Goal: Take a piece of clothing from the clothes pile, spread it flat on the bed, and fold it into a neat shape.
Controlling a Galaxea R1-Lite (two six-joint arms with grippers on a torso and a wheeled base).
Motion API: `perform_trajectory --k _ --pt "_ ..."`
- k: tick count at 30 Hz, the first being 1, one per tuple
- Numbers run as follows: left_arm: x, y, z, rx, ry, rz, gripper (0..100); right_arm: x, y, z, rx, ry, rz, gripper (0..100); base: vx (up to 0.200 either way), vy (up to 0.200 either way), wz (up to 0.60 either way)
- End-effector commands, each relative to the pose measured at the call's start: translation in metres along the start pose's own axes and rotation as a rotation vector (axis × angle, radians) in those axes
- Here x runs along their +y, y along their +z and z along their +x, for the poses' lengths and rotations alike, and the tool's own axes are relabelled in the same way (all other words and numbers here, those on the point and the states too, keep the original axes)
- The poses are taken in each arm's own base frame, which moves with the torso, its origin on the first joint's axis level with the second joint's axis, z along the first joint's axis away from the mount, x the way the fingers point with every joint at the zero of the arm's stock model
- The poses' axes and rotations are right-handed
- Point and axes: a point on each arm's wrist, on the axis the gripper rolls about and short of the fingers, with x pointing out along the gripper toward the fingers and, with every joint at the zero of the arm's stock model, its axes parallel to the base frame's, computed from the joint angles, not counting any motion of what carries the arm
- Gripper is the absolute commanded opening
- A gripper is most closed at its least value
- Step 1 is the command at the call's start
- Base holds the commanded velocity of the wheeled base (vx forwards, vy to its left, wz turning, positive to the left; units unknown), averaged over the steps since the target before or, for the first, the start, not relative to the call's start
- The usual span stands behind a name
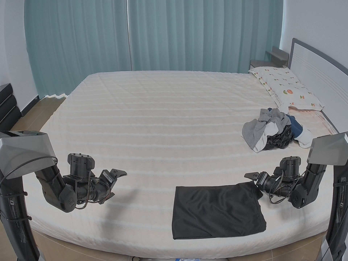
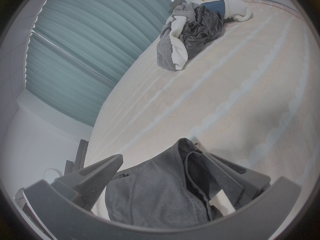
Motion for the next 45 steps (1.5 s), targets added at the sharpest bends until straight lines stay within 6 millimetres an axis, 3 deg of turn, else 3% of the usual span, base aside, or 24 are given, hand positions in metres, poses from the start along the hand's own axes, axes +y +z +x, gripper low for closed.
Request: perform_trajectory --k 1,9,10,16,30,45 --pt "0.0 0.0 0.0 0.001 0.001 -0.001 100 0.0 -0.001 0.0 0.007 0.007 0.001 100 0.0 0.0 0.0" --pt "0.0 0.0 0.0 0.001 0.001 -0.001 100 -0.003 -0.003 0.003 0.031 0.009 0.004 100 0.0 0.0 0.0" --pt "0.0 0.0 0.0 0.001 0.001 -0.001 100 -0.003 -0.003 0.003 0.031 0.009 0.004 0 0.0 0.0 0.0" --pt "0.0 0.0 0.0 0.001 0.001 -0.002 100 -0.008 -0.005 0.012 0.035 -0.002 0.004 0 0.0 0.0 0.0" --pt "0.0 0.0 0.0 0.001 0.001 -0.002 100 -0.02 0.016 -0.001 -0.035 -0.035 0.041 0 0.0 0.0 0.0" --pt "0.0 0.0 0.001 0.0 0.0 -0.002 100 -0.024 0.015 -0.001 -0.024 -0.055 0.05 0 0.0 0.0 0.0"
